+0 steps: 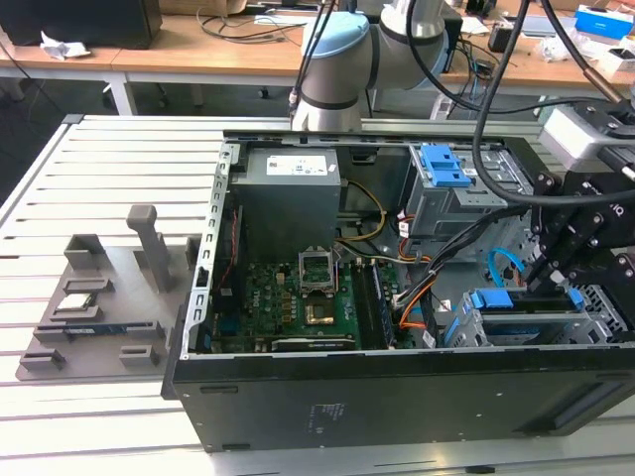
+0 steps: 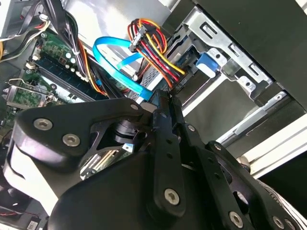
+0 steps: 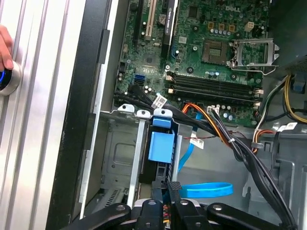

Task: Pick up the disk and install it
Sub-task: 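Insert the second disk wire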

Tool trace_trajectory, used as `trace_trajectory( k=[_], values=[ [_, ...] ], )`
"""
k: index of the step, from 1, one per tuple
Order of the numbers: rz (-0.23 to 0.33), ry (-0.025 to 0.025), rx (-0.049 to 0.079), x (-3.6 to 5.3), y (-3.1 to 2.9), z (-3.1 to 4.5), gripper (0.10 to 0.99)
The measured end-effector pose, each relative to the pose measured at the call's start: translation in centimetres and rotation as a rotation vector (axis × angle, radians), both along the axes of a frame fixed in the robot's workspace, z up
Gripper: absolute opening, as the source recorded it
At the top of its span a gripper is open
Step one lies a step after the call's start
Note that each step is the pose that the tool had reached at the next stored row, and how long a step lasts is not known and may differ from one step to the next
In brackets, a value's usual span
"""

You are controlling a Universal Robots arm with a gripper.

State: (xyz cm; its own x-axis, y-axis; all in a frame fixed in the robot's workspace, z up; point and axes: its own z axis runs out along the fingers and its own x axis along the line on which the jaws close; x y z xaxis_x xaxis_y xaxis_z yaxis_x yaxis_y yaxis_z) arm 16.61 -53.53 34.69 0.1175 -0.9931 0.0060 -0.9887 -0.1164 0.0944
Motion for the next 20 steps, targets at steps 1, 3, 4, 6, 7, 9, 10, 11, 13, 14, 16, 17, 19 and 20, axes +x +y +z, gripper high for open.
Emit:
trace_trajectory(
  k=[1, 3, 4, 6, 7, 9, 10, 11, 13, 14, 16, 17, 19, 20],
  values=[
    [-0.008, 0.0, 0.0, 0.03, -0.01, -0.05, 0.161],
    [-0.015, 0.0, 0.0, 0.05, -0.05, -0.16, 0.161],
    [-0.016, 0.0, 0.0, 0.05, -0.06, -0.2, 0.161],
    [-0.016, 0.0, 0.0, 0.05, -0.07, -0.28, 0.161],
    [-0.017, 0.0, 0.0, 0.05, -0.08, -0.3, 0.161],
    [-0.017, 0.0, 0.0, 0.05, -0.15, -0.34, 0.161],
    [-0.017, 0.0, 0.0, 0.05, -0.2, -0.35, 0.161],
    [-0.017, 0.0, 0.0, 0.04, -0.25, -0.36, 0.161],
    [-0.017, 0.0, 0.0, 0.05, -0.38, -0.42, 0.161],
    [-0.017, 0.0, 0.0, 0.05, -0.41, -0.44, 0.161],
    [-0.017, 0.0001, 0.0, 0.05, -0.44, -0.46, 0.161],
    [-0.017, 0.0, 0.0, 0.05, -0.45, -0.45, 0.161],
    [-0.017, 0.0, 0.0, 0.04, -0.45, 0.0, 0.161],
    [-0.019, 0.0, 0.0, 0.04, -0.45, 0.2, 0.161]
  ],
)
